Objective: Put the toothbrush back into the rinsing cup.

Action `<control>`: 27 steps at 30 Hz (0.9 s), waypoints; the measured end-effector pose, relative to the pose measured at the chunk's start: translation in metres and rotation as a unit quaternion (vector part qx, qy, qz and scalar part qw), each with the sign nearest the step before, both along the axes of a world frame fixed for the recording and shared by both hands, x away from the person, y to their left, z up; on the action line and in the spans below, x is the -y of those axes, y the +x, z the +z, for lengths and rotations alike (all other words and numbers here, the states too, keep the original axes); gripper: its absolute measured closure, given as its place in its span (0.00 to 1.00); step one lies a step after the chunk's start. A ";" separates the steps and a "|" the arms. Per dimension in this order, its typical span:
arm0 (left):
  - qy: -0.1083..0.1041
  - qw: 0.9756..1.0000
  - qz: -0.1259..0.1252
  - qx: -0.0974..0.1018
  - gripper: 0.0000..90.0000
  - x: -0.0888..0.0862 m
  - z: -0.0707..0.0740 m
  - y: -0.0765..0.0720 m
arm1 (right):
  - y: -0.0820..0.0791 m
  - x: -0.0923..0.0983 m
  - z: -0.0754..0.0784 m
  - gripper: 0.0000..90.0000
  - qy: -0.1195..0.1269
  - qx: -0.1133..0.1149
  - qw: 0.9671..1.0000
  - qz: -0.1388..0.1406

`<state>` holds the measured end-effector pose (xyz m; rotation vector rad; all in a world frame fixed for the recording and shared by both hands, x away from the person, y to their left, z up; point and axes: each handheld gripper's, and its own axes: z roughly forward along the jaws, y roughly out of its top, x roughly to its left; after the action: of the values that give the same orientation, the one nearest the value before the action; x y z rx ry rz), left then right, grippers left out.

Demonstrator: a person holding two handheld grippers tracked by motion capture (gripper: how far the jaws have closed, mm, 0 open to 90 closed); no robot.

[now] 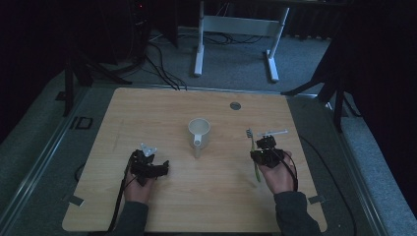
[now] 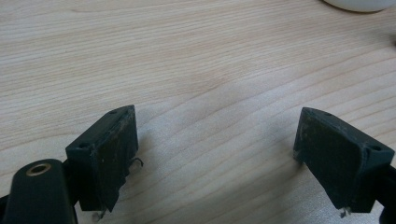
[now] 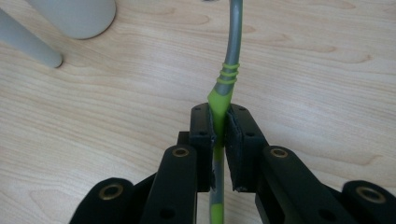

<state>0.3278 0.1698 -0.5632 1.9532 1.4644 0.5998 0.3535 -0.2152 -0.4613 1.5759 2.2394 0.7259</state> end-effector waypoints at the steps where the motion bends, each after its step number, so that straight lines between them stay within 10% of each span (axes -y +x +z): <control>1: 0.000 1.000 0.000 0.000 0.16 0.000 0.000 0.000 | 0.000 0.000 0.000 0.90 0.000 0.001 1.000 0.000; 27: 0.000 1.000 0.000 0.000 0.16 0.000 0.000 0.000 | 0.007 -0.006 0.007 0.90 0.032 0.066 0.997 0.007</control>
<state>0.3278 0.1698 -0.5632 1.9525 1.4646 0.5999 0.3600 -0.2095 -0.4541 1.4971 2.1544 0.8871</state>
